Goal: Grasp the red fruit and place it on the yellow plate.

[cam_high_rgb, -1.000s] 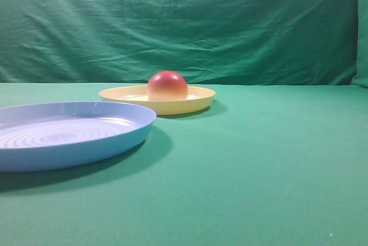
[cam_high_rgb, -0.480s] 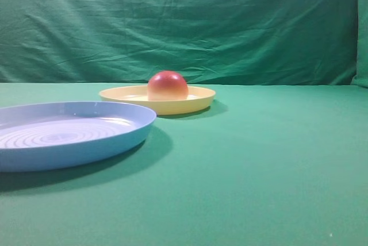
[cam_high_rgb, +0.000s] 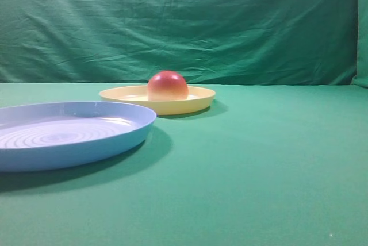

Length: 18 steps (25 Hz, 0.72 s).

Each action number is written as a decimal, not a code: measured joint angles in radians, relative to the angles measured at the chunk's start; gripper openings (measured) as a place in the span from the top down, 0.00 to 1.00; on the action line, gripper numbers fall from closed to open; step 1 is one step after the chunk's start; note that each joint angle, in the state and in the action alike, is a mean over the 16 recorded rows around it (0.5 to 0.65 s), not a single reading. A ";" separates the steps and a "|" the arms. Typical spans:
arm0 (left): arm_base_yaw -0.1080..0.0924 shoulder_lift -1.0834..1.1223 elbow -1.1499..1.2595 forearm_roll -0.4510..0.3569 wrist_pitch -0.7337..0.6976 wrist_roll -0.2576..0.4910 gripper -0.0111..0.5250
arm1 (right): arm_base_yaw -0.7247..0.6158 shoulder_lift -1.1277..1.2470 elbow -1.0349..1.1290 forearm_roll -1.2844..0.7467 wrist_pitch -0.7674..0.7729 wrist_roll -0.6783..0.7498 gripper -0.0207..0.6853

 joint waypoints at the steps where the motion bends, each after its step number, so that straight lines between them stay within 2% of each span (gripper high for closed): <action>1: 0.000 0.000 0.000 0.000 0.000 0.000 0.69 | -0.001 -0.012 0.012 -0.001 -0.004 0.000 0.90; 18: 0.000 0.000 0.000 0.000 0.000 0.000 0.69 | -0.001 -0.044 0.060 -0.005 -0.039 0.000 0.90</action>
